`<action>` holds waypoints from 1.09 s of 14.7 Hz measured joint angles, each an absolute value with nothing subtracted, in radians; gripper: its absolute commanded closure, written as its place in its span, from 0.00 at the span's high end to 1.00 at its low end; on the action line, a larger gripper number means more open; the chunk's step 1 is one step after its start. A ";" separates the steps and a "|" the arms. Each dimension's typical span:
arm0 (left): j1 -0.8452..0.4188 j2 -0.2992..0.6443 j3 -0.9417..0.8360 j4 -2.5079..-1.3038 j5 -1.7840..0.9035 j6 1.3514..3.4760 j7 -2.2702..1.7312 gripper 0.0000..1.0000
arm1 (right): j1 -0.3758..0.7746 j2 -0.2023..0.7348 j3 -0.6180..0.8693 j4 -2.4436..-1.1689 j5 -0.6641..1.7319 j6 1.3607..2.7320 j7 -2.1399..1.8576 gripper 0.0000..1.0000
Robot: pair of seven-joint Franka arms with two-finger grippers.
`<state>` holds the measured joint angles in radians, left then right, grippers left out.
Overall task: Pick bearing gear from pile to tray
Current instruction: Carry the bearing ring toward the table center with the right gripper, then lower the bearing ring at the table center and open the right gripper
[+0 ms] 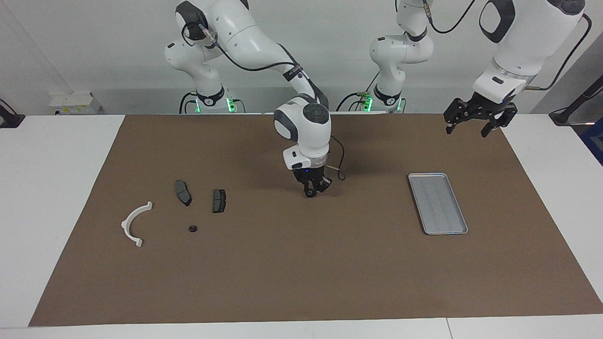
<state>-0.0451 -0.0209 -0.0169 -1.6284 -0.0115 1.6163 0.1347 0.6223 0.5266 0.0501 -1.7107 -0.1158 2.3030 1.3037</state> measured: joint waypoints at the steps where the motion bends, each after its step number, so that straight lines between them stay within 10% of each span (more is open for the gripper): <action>1: -0.045 -0.021 -0.017 -1.628 -0.012 1.616 0.135 1.00 | 0.622 0.527 0.050 -1.711 -0.116 2.304 1.304 0.00; 10: -0.045 -0.021 -0.017 -1.628 -0.012 1.616 0.135 1.00 | 0.622 0.524 0.048 -1.730 -0.116 2.341 1.306 0.00; 11: -0.045 -0.021 -0.017 -1.628 -0.012 1.616 0.135 1.00 | 0.622 0.524 0.048 -1.730 -0.116 2.341 1.307 0.70; 12: -0.045 -0.021 -0.017 -1.628 -0.012 1.616 0.135 1.00 | 0.622 0.524 0.048 -1.730 -0.116 2.342 1.309 1.00; 16: -0.045 -0.021 -0.017 -1.628 -0.012 1.616 0.135 1.00 | 0.618 0.526 0.042 -1.732 -0.116 2.343 1.330 1.00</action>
